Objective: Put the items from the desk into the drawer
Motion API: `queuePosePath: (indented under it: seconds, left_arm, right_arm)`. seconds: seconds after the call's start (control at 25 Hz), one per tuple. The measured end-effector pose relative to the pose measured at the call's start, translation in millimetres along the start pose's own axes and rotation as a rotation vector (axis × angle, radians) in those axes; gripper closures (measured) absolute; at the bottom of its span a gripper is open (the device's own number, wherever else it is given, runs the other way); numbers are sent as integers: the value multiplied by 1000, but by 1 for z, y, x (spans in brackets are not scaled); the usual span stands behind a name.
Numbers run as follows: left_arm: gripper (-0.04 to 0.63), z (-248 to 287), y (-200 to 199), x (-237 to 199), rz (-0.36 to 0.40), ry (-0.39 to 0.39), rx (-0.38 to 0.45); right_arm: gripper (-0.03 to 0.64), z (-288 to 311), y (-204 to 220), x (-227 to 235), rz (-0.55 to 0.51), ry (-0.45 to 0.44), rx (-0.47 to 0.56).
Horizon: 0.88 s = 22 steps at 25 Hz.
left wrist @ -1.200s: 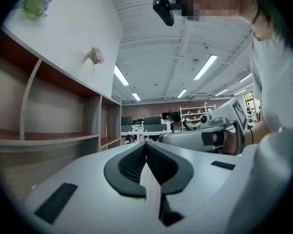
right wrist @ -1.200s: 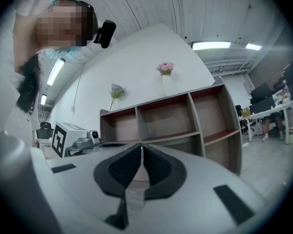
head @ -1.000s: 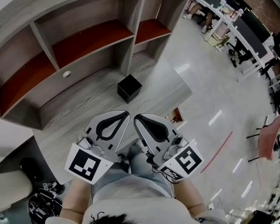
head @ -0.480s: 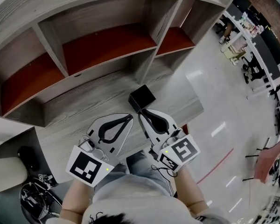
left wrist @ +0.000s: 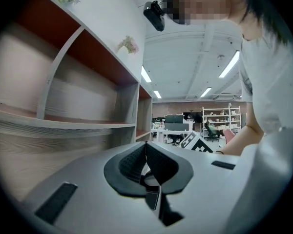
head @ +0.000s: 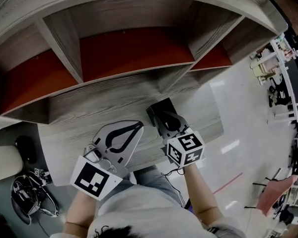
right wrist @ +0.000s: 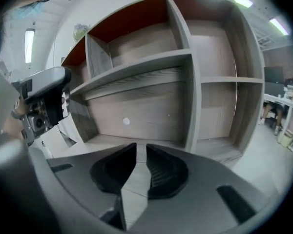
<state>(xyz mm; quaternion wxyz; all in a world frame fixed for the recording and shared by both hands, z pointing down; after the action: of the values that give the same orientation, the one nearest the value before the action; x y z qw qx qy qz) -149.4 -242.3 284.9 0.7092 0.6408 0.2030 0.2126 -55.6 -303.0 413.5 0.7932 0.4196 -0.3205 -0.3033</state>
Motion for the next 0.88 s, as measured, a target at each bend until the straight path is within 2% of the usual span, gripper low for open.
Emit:
queuePosePath:
  seconds: [0.4, 0.6, 0.88]
  left_arm:
    - [584, -8, 14, -28, -45, -94, -29]
    - [584, -10, 15, -31, -67, -111, -20]
    - [584, -12, 15, -26, -59, -101, -20]
  right_arm:
    - [537, 30, 50, 24, 17, 51, -200]
    - [540, 33, 56, 23, -55, 79, -274]
    - [557, 35, 57, 25, -76, 120, -319]
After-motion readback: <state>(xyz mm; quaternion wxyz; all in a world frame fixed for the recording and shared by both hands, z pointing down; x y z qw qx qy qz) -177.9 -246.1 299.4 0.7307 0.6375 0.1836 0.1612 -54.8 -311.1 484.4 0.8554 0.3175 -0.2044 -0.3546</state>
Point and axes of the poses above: the fingertips, and each gripper's own axes: z forward along the fingers, x to its right, y out of its underside, the point moved 2 cm from there along -z, backward along the fingers, and after that the axes turned 13 degrees about -y, right-handed, at the moved point
